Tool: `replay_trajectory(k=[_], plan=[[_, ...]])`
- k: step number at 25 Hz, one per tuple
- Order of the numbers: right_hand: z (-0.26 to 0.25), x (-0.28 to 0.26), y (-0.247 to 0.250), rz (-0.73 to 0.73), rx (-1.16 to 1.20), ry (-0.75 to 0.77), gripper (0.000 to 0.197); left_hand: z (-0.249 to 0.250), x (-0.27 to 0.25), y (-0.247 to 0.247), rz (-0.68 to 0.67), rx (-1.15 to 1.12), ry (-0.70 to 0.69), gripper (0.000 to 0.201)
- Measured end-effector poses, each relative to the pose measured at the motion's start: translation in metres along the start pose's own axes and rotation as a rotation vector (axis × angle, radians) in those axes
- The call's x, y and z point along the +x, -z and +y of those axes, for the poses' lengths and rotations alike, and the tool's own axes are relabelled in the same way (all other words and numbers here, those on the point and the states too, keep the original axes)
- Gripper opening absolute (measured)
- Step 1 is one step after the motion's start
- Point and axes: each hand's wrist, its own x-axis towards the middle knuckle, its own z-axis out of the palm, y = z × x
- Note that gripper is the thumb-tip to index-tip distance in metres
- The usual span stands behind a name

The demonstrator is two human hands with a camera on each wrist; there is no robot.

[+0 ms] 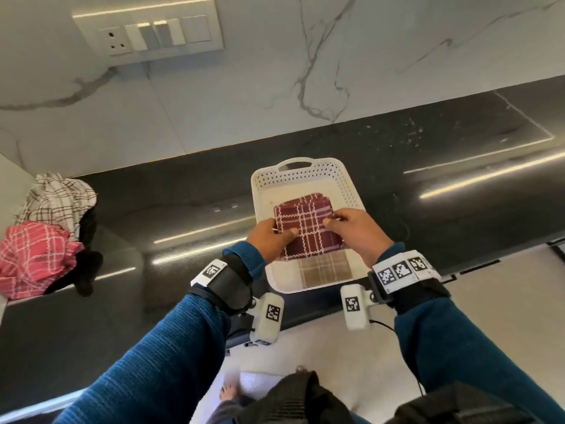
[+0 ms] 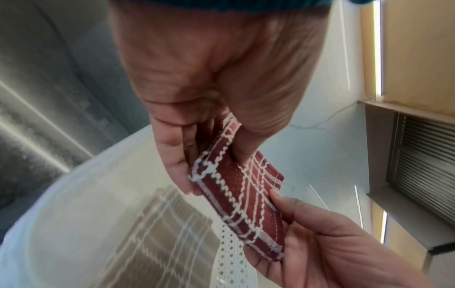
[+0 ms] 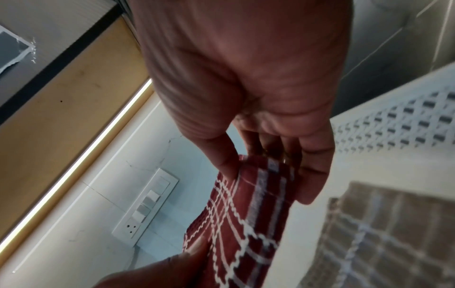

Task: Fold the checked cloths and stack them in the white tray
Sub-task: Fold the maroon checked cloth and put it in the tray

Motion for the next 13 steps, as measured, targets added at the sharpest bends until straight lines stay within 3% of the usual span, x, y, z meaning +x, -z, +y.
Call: replay_trajectory(k=[5,10,13], plan=[[0.027,-0.003,0.028,-0.021,-0.278,-0.041,0.017,-0.012,0.007,-0.039,-0.063,0.21,0.124,0.024],[0.042,-0.001,0.022,-0.038,-0.517,-0.046,0.028,-0.036,0.025,-0.046,-0.038,0.45,0.217,0.048],[0.042,-0.004,0.018,-0.039,-0.592,-0.051,0.033,-0.041,0.028,-0.049,-0.02,0.514,0.246,0.043]])
